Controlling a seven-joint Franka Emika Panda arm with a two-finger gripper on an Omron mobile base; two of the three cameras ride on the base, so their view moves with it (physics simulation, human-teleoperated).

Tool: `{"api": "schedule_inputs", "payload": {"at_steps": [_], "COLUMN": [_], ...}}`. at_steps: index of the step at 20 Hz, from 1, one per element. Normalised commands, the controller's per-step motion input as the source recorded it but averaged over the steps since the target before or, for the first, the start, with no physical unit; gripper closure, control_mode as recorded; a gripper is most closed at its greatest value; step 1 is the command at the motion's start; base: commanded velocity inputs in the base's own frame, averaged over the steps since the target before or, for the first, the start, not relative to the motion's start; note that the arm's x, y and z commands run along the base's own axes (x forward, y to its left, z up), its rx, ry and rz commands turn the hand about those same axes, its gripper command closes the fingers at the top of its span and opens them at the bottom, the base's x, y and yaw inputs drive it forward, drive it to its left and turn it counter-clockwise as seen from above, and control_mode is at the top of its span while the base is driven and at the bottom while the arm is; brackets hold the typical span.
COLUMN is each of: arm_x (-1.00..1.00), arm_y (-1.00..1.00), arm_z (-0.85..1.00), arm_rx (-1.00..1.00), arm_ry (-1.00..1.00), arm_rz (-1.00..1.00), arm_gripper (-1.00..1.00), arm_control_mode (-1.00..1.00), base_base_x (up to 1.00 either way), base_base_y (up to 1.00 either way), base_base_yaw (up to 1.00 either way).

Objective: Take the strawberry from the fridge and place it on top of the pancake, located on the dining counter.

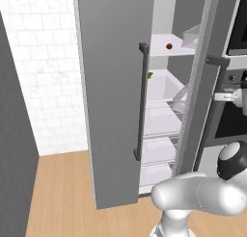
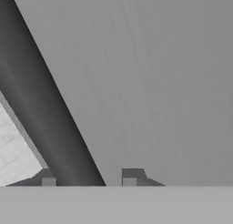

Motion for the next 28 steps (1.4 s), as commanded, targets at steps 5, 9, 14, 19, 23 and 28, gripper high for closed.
{"api": "schedule_inputs", "payload": {"at_steps": [5,9,14,19,23,28], "arm_x": [-0.59,-0.44,-0.54,-0.19,-0.67,-0.61], "arm_y": [0.00,-0.09,-0.15,-0.32,0.12,0.46], "arm_z": [-0.02,0.00,0.04,0.03,0.23,0.38], "arm_rx": [-0.03,0.00,0.00,0.00,-0.02,-0.15], "arm_ry": [-0.17,-0.12,-0.12,-0.03,-0.04,0.00], "arm_rz": [0.00,0.00,-0.02,-0.01,-0.18,-0.26], "arm_gripper": [-1.00,-1.00,-1.00,-1.00,-1.00,-1.00], "arm_control_mode": [-1.00,-1.00,-1.00,-1.00,-1.00,-1.00], "base_base_x": [0.00,0.00,0.00,0.00,0.00,0.00], "base_base_y": [0.00,0.00,0.00,0.00,0.00,0.00], "base_base_yaw": [0.00,0.00,0.00,0.00,0.00,0.00]}}
